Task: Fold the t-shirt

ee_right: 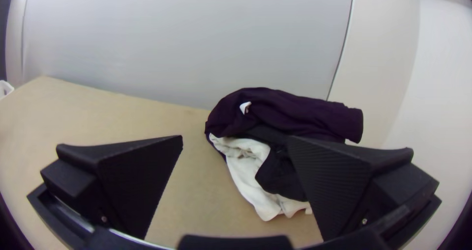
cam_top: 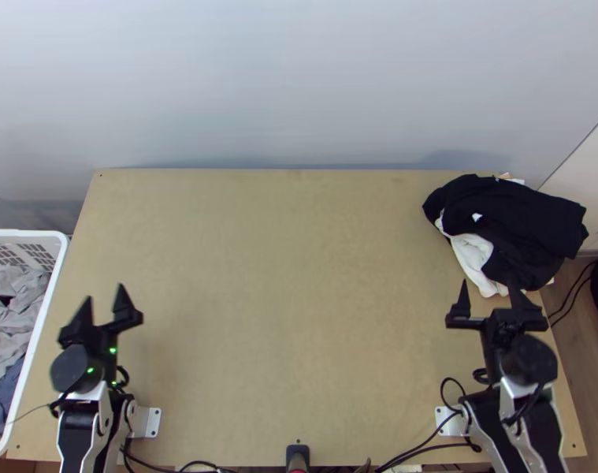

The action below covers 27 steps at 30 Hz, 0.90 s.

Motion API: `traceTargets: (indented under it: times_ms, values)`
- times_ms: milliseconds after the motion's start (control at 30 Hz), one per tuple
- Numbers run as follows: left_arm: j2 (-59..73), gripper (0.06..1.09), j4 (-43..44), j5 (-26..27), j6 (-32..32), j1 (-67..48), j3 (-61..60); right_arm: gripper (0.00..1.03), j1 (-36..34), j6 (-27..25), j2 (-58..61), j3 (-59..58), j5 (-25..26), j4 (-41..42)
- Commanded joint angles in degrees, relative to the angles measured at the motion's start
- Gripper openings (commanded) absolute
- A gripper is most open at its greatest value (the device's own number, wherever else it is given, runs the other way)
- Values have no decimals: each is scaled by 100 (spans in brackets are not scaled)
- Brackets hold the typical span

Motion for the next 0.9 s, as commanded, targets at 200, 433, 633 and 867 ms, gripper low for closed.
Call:
traceTargets:
  times_ms: [200, 433, 633, 867]
  values:
    - [1772, 105, 785, 118, 735, 1929, 1349, 99, 492, 1607, 2665, 2454, 93, -1015]
    - [3618, 105, 460, 874, 735, 3590, 2351, 99, 509, 1845, 2876, 2779, 102, -1226]
    - [5138, 105, 574, 1393, 1007, 4777, 2888, 99, 439, 1845, 2736, 2735, 102, -1472]
    - [6931, 105, 1233, 1560, 1420, 5708, 3564, 99, 412, 1845, 2534, 2638, 164, -1709]
